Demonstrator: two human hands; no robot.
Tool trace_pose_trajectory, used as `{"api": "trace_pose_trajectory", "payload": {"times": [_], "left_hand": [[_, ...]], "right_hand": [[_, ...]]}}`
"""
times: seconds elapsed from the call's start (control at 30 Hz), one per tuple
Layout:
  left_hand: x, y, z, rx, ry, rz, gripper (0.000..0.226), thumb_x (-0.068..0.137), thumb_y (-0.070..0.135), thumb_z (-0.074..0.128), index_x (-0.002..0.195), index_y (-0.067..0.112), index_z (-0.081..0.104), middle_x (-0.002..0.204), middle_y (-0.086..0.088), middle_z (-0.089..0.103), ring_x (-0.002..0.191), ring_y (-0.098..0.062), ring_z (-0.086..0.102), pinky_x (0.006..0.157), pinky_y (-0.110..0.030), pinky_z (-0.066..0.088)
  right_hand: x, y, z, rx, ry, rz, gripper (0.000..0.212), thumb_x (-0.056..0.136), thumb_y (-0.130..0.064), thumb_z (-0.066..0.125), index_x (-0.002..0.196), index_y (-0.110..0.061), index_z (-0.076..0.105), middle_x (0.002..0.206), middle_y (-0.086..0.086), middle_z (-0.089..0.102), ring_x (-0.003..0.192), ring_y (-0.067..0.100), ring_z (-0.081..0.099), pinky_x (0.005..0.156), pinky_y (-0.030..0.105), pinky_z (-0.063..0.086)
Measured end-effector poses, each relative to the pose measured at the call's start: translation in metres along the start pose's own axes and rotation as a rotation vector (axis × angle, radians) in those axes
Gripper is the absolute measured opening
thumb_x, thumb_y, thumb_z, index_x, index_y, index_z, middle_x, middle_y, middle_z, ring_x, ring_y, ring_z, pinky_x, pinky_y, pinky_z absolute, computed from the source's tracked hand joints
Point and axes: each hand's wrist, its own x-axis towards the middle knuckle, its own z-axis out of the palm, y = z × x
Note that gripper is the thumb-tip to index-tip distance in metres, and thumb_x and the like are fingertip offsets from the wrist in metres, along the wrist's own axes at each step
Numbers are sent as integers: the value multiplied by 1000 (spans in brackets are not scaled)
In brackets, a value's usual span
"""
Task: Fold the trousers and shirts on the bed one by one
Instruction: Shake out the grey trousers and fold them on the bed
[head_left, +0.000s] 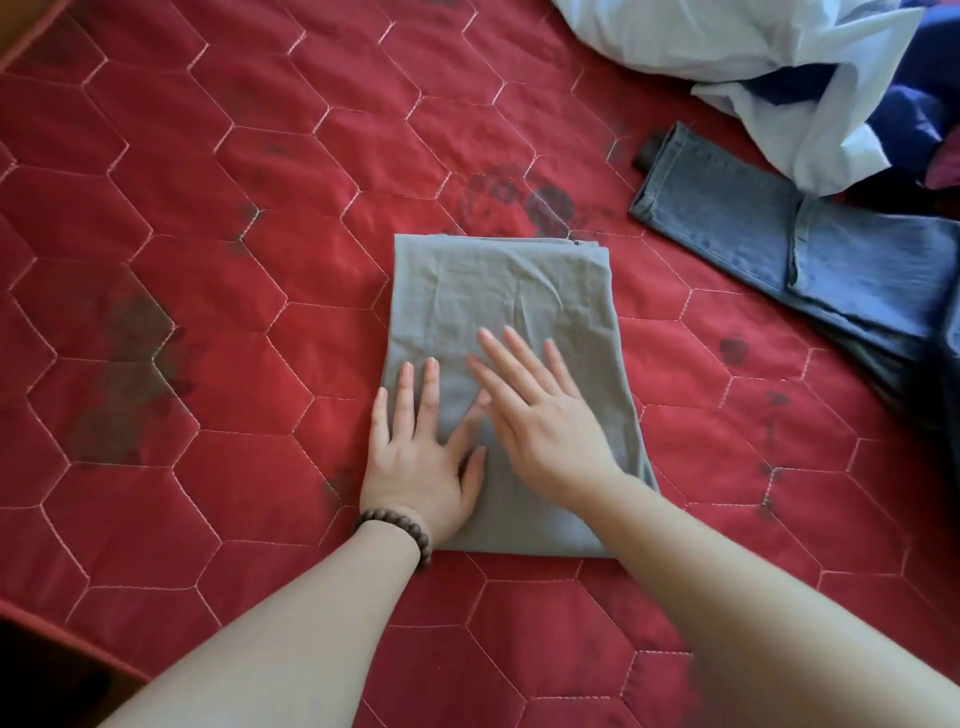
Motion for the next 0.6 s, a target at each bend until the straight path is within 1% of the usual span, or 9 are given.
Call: {"api": "trace_pose_trajectory", "payload": {"times": [0.07,0.13,0.23,0.3,0.33,0.4,0.5,0.53,0.6], "left_hand": [[0,-1,1,-22,20,0,49,89,46,40,136,35,48,156,-22,20,144,-41,14,112,-58,20],[0,-2,3,-27,17,6,56,88,46,40,144,38,37,156,-20,18,145,-40,12,113,-58,19],[1,-4,4,-39,21,1,62,88,50,40,148,40,28,157,-19,16,146,-39,10,113,-58,19],[2,-4,3,-46,9,2,64,87,55,40,148,41,26,158,-19,14,146,-39,8,113,-58,18],[1,-4,2,-48,1,4,65,87,57,40,148,41,25,158,-19,13,146,-39,7,113,-57,18],[1,-4,1,-49,-5,8,66,86,61,39,148,41,27,157,-20,15,146,-39,9,114,-58,18],[1,-3,0,-40,-13,2,63,86,62,40,145,41,32,154,-23,22,144,-41,14,114,-58,17],[1,-3,0,-36,-16,1,63,86,62,39,145,41,32,155,-23,22,144,-41,14,114,-57,17],[2,-4,1,-38,-19,1,65,86,62,40,146,41,28,157,-21,16,146,-39,10,115,-57,16]], "right_hand": [[38,8,7,-57,-204,-57,50,102,-38,29,150,-26,28,159,-3,17,148,17,8,119,50,4],[63,38,6,-250,-274,-61,52,100,-49,20,151,-37,14,160,-10,10,148,14,3,119,49,-5],[93,86,-11,-396,-215,167,55,98,-55,8,151,-41,8,161,-10,10,148,15,0,115,55,-10],[106,95,-19,-418,-114,321,55,101,-51,14,152,-32,13,161,-6,11,149,18,-1,113,61,-10],[110,87,-19,-416,-39,301,54,102,-45,22,152,-25,19,161,-2,13,149,21,2,114,62,-6],[112,56,-13,-307,45,44,49,100,-30,38,147,-16,35,157,5,26,146,25,18,115,62,9],[102,10,7,-126,-241,-361,48,100,-39,31,145,-23,39,156,0,29,145,19,22,119,47,7],[101,9,10,-158,-315,-359,50,101,-44,25,148,-29,32,158,-5,23,147,16,16,120,45,1],[108,35,6,-292,-273,-163,54,99,-52,16,150,-37,19,159,-10,15,148,13,8,118,48,-6]]}}
